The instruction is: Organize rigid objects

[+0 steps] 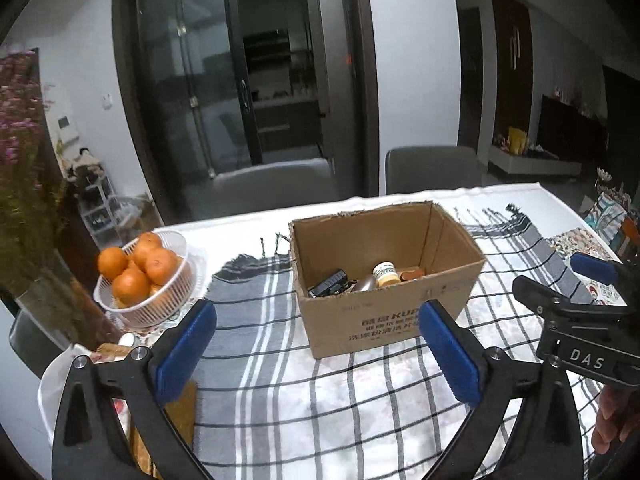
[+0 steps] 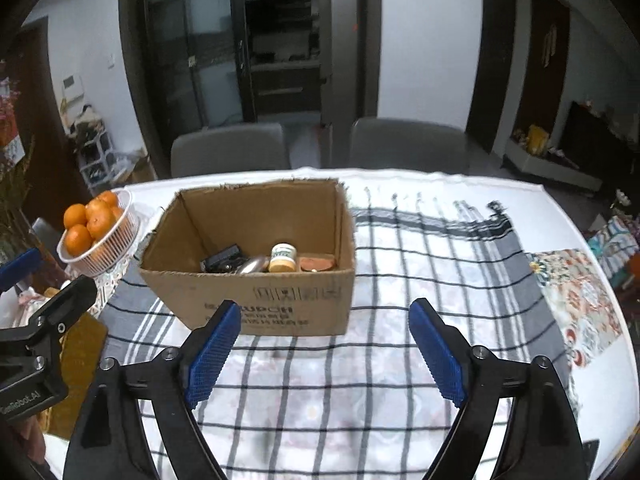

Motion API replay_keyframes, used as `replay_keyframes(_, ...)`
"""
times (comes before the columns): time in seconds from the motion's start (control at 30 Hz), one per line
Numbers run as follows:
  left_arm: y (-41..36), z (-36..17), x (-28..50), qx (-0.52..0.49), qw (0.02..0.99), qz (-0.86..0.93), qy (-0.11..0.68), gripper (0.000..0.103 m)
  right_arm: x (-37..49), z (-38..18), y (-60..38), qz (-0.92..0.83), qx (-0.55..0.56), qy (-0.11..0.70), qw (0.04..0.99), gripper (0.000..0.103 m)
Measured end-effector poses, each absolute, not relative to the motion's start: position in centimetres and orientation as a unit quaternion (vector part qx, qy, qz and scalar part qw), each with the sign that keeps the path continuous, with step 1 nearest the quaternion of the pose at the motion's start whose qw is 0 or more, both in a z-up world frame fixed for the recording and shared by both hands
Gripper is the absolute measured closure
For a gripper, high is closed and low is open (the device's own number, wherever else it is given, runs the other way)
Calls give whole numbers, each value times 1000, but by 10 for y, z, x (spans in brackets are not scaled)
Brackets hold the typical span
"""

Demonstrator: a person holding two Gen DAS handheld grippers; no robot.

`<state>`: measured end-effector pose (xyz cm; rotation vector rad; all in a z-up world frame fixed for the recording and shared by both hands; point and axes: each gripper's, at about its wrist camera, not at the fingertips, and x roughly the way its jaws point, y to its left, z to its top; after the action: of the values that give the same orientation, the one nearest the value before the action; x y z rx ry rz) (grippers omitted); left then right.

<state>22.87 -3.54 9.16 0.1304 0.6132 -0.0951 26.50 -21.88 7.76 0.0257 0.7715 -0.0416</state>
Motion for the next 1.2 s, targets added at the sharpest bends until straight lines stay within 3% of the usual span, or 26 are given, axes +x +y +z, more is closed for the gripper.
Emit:
replay_keyframes(0.4,-24,98,128,55,968,-45,240,0,151,101,-206,-41,-8,284,958,4)
replay_keyframes(1.2,-4,103,-4,45,984,-38,169,0,6,107,-183,-39,-14,217,975,3)
